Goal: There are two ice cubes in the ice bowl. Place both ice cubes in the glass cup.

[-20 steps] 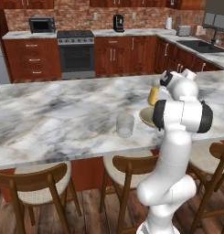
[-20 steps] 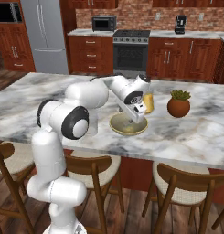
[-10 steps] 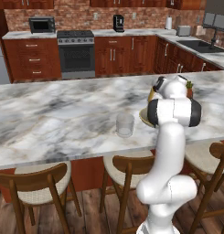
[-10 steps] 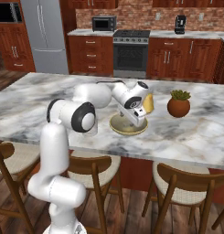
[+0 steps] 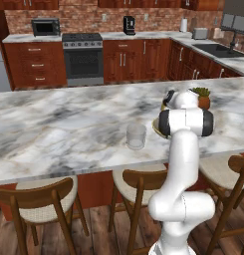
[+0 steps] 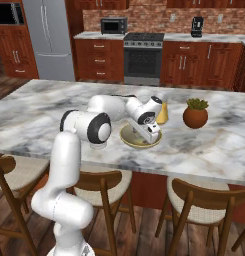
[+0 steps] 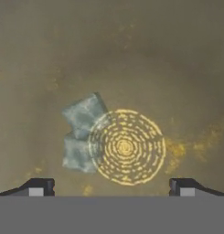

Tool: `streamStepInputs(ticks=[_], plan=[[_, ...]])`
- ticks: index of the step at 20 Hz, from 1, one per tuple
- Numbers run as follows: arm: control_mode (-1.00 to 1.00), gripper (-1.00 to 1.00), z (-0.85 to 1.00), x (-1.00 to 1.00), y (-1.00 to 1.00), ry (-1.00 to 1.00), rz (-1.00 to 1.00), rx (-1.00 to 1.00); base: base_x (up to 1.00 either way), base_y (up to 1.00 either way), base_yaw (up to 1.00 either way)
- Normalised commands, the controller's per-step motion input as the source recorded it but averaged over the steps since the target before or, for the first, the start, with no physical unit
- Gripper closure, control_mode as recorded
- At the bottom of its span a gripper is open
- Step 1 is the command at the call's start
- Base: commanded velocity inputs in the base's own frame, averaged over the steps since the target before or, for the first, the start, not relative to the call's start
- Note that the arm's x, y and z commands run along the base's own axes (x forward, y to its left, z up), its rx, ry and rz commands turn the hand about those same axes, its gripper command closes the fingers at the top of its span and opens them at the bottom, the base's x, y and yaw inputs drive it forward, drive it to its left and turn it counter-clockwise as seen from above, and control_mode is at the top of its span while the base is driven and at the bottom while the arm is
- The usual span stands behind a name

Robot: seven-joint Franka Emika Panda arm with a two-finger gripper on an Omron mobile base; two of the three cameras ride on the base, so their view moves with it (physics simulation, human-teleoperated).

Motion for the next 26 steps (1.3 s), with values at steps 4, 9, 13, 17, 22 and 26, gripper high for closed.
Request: streamStepInputs(ticks=[4, 9, 13, 17, 22, 26], plan=[[-1.0, -1.0, -0.2, 0.55, 0.0, 0.0, 0.0, -0.01, 0.0, 0.0, 0.0], [-1.0, -1.0, -0.29, 0.31, 0.0, 0.0, 0.0, -0.04, 0.0, 0.0, 0.0], [-1.0, -1.0, -0.47, 0.26, 0.0, 0.0, 0.0, -0.06, 0.0, 0.0, 0.0], [-1.0, 1.0, -0.54, 0.29, 0.0, 0.01, 0.0, -0.06, 0.0, 0.0, 0.0], [-1.0, 1.0, -0.17, 0.22, 0.0, 0.0, -0.01, -0.03, 0.0, 0.0, 0.0], [-1.0, 1.0, 0.0, 0.01, 0.0, 0.0, -0.04, 0.0, 0.0, 0.0, 0.0]])
